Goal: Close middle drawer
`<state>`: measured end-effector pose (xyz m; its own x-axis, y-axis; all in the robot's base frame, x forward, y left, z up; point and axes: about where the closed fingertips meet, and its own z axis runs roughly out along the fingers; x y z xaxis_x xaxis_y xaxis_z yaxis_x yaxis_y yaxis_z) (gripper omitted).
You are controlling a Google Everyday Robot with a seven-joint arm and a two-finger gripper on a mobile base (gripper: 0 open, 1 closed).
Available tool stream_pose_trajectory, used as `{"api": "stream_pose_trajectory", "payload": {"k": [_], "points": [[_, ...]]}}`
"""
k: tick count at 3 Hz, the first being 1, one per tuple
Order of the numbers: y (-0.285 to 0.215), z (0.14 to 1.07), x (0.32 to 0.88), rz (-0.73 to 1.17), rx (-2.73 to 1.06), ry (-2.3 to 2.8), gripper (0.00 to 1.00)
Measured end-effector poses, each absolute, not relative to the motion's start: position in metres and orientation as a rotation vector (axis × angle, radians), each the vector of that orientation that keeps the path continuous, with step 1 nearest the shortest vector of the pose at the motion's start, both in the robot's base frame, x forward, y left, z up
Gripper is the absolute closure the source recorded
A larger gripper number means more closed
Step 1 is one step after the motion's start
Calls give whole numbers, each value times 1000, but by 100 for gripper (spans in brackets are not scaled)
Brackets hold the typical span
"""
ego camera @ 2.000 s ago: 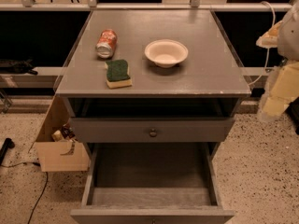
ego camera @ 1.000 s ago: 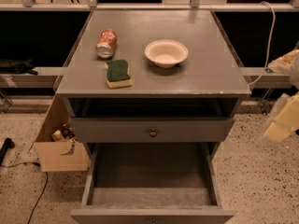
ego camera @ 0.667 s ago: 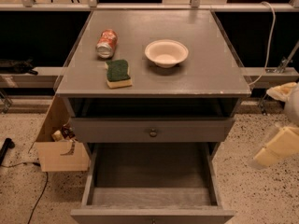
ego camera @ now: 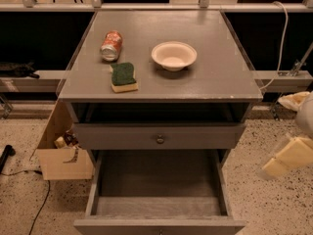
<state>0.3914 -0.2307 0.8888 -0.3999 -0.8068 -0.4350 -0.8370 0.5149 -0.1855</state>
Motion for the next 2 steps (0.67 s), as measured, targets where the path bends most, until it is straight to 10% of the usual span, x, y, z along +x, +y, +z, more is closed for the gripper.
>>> {"api": "stream_pose_trajectory", "payload": {"k": [2], "points": [[-212,798,359,195,-1195,2404,0]]}}
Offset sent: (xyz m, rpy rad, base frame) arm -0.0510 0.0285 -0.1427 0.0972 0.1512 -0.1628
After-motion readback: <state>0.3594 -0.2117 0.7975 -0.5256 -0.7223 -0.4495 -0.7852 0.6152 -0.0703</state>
